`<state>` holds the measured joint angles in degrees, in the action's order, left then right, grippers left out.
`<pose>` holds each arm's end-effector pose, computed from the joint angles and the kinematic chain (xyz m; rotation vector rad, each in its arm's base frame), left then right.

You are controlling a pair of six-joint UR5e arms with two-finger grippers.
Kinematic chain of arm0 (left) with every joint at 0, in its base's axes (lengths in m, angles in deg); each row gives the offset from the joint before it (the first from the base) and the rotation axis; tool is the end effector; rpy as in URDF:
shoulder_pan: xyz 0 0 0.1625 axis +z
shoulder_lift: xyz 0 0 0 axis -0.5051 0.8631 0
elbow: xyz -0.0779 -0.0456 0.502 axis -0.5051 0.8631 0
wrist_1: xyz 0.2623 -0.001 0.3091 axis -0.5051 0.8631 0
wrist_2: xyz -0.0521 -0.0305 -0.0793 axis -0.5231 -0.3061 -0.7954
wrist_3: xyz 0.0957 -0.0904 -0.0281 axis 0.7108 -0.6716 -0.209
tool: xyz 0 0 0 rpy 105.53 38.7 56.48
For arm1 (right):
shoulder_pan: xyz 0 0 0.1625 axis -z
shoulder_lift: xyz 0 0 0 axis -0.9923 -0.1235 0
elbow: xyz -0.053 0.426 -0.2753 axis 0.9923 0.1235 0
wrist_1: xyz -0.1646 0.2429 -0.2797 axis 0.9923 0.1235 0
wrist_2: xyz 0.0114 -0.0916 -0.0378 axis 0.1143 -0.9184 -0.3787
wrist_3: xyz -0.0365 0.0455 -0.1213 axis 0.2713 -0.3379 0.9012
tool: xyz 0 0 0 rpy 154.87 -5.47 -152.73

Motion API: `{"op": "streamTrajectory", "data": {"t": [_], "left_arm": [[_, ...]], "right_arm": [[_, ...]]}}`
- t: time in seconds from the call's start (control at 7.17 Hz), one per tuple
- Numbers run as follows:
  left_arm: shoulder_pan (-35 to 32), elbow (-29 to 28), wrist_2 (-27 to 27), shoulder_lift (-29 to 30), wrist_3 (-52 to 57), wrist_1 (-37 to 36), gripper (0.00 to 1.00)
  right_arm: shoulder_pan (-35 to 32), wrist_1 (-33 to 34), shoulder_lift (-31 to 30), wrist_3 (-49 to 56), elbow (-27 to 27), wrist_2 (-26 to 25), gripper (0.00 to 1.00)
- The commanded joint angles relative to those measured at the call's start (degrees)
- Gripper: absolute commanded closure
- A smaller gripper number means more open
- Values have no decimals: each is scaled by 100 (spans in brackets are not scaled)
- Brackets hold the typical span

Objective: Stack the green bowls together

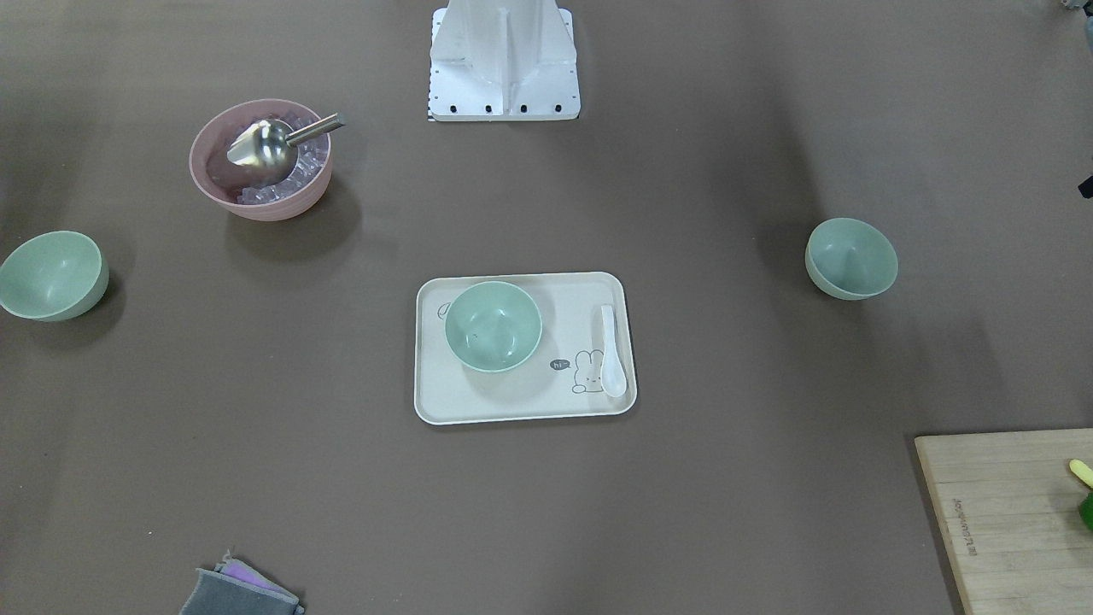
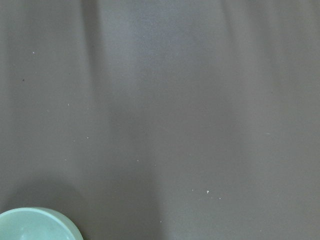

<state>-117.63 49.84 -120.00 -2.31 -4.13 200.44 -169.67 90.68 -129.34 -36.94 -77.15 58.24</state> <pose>-0.0116 -0.3899 0.7595 0.1646 0.8896 0.0259 0.0129 -0.4442 0.7703 0.0793 -0.8173 0.1834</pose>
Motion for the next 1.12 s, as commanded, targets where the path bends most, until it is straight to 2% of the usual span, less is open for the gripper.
{"op": "streamTrajectory", "data": {"t": [0.0, 0.56, 0.84, 0.98], "left_arm": [[1, 31, -1, 2, -5, 13, 2], [1, 40, 7, -7, -66, 101, 2], [1, 49, 8, -15, -136, 101, 2], [36, 110, 7, 11, -589, 144, 2]], "right_arm": [[1, -158, -54, -15, -24, 0, 0], [10, -527, -133, -51, 37, 483, 0], [71, -528, -142, -7, 2, 475, 0], [246, -684, -168, 11, -7, 466, 0]]}}
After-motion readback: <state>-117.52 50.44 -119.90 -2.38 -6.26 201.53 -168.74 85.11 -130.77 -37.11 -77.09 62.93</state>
